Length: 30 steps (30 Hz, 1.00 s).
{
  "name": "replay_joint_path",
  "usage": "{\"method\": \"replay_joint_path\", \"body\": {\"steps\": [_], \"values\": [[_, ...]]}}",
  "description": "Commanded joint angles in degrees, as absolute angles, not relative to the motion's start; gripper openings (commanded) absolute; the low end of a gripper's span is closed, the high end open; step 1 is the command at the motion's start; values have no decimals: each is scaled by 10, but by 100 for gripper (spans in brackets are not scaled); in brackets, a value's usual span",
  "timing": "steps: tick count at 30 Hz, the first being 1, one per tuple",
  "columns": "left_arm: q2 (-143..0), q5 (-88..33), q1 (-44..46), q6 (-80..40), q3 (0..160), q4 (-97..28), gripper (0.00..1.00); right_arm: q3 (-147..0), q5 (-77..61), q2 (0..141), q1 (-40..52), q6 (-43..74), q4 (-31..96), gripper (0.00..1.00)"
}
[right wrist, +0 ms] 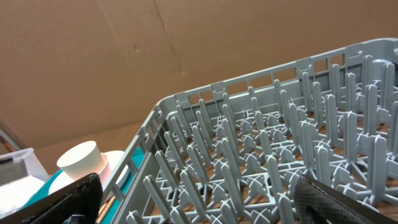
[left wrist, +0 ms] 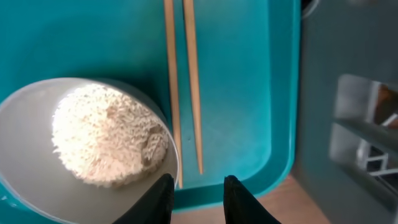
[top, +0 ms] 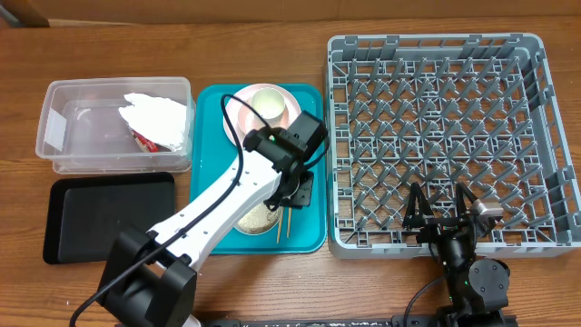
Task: Sort waste into correct bins and load items into the dishwasher
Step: 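Grasp the rim of the white rice bowl with the left gripper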
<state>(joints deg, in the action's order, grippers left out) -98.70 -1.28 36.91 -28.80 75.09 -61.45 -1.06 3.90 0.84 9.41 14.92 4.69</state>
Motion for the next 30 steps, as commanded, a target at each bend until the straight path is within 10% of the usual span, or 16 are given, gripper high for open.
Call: {"method": "replay_joint_path", "body": {"steps": [1, 30], "values": [[-991, -6, 372, -301, 711, -578, 28, -5, 46, 4, 95, 146, 44, 100], [-991, 8, 372, -305, 638, -507, 15, -5, 46, 4, 95, 146, 44, 100]]}}
